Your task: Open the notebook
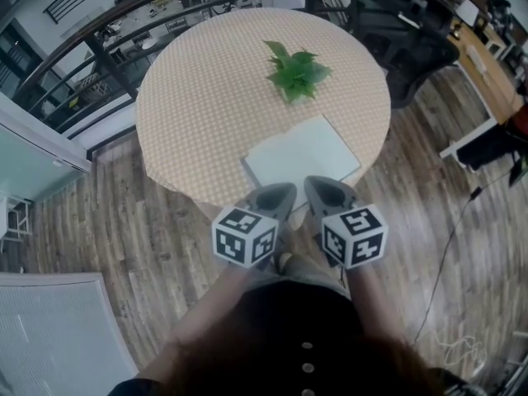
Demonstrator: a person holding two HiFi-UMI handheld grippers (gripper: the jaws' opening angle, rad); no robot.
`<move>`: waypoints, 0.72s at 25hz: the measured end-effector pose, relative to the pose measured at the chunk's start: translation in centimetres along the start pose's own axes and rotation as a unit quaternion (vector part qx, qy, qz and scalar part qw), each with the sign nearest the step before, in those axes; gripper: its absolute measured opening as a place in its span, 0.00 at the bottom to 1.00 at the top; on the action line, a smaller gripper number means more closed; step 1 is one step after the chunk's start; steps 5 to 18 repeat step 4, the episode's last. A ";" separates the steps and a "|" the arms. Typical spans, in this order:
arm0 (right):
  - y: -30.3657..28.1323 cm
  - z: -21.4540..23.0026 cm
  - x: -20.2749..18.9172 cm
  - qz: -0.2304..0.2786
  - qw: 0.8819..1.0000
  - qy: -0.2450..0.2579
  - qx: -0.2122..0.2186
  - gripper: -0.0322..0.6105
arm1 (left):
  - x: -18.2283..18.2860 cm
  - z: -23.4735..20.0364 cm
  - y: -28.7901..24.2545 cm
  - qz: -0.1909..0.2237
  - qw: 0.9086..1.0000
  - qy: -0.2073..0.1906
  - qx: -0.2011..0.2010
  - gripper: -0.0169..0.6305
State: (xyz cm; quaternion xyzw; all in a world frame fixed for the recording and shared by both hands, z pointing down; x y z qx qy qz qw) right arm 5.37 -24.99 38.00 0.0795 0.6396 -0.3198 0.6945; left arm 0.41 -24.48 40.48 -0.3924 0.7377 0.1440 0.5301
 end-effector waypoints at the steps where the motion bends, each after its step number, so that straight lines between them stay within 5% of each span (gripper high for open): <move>1: 0.1 0.0 0.0 -0.001 1.000 0.001 0.000 0.07 | 0.0 0.1 -0.1 -0.001 1.000 -0.001 0.000 0.04; 18: 0.5 0.3 -0.1 -0.003 1.000 0.000 -0.002 0.07 | 0.0 0.5 -0.3 -0.003 1.000 -0.003 -0.003 0.04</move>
Point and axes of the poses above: the fingertips, and each gripper's own axes: y backward along the fingers, z to its right, x out of its top, the point moved 2 cm from there along y, backward along the fingers, and after that the axes turned 10 degrees about z, right-handed, at the moved point
